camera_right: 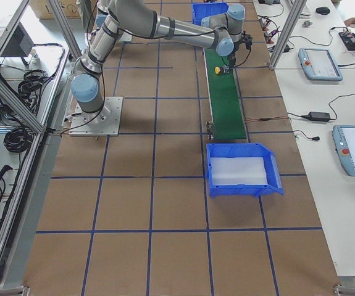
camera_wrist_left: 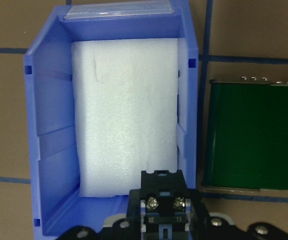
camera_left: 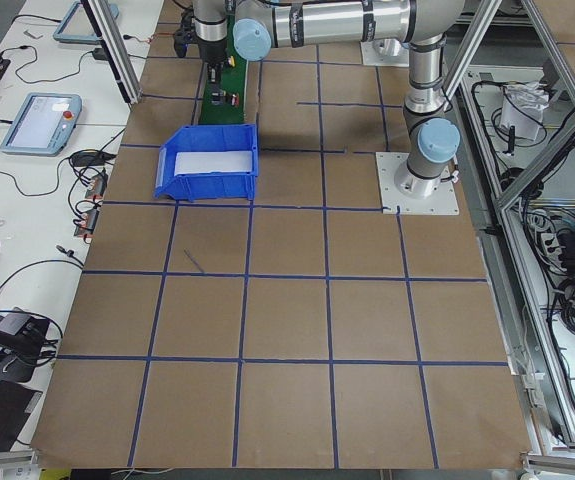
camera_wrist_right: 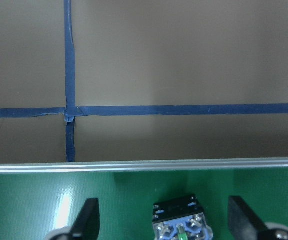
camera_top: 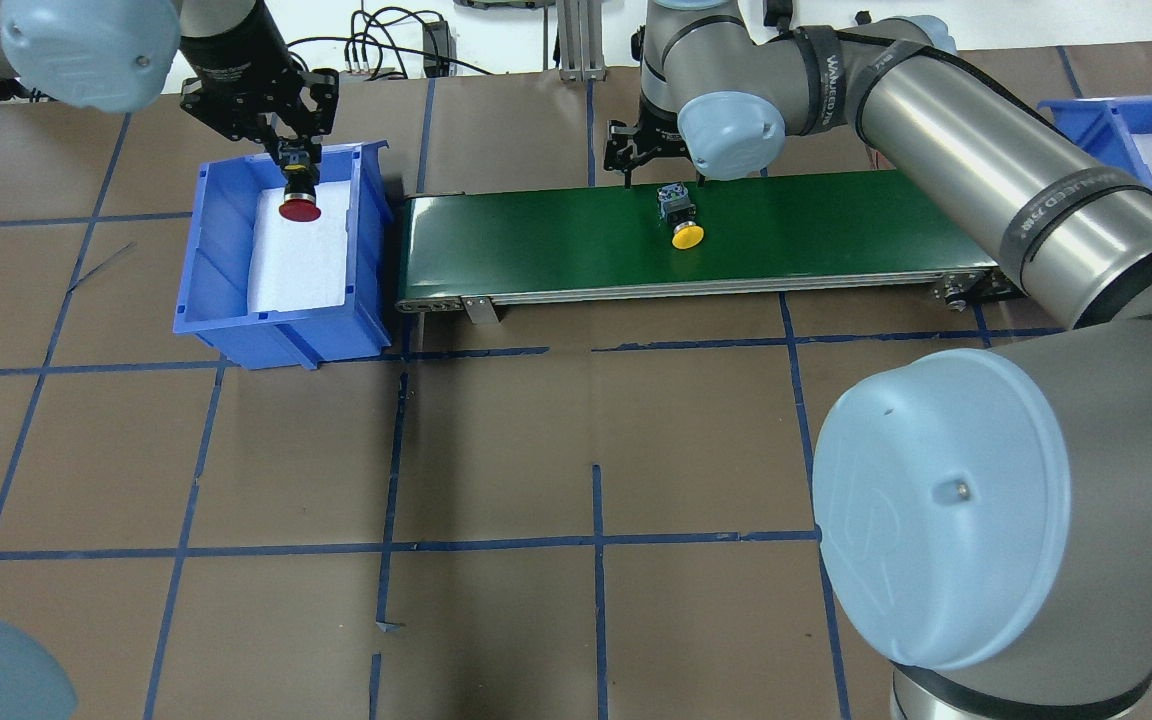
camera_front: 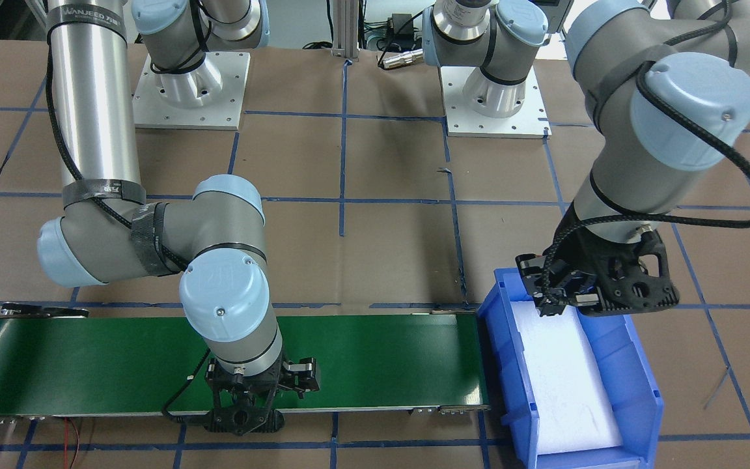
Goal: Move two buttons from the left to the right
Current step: 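Place the red button on the conveyor while the right gripper grasps the yellow button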
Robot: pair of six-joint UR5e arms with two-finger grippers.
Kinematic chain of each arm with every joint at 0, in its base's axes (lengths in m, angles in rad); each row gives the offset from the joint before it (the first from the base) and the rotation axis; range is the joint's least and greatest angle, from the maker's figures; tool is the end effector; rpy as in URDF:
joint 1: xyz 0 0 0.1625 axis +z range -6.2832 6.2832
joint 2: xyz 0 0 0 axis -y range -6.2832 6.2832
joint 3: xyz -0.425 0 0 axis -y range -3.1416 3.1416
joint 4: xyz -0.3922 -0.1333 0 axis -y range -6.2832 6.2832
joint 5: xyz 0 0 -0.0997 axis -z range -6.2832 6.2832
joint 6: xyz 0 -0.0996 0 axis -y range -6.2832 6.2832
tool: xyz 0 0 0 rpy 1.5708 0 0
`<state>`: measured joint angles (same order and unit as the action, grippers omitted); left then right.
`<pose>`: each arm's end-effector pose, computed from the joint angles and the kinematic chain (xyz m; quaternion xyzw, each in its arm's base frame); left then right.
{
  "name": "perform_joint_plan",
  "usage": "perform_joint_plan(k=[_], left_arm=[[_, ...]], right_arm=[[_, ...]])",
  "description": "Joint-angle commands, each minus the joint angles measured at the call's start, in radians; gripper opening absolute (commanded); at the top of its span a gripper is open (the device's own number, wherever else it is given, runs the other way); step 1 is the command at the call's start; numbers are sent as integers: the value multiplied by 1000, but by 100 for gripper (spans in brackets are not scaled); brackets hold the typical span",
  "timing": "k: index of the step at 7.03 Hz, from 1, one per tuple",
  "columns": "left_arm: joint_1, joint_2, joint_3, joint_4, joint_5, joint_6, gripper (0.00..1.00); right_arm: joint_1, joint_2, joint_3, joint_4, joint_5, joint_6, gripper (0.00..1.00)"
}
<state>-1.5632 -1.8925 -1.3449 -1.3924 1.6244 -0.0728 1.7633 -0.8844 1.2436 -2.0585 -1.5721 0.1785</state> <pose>-0.1232 -0.6333 0.4373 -0.0412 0.9979 -0.0421 0.0254 0.2738 -0.7089 0.2674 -0.0069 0.9979 -0.0632 0.0112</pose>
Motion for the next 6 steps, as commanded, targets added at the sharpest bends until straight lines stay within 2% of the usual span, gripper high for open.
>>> perform_joint_plan(k=[1,2,3,5,6], left_arm=[[-69,-40,4,47,-9,-90,23],[-102,-74,4,108,-9,-114,23],[-122,-120,4,157,-24,-148,23],[-127,-174,4,223,-61,-159,23],[-127,-195,4,249,-61,-159,23]], right_arm=[[-8,-7,14,-5,-2,-141,32],[-13,-10,17,6,-3,-170,17],[-18,-11,17,9,-3,-187,8],[-42,-16,7,21,-3,-217,7],[-45,-18,10,32,0,-218,47]])
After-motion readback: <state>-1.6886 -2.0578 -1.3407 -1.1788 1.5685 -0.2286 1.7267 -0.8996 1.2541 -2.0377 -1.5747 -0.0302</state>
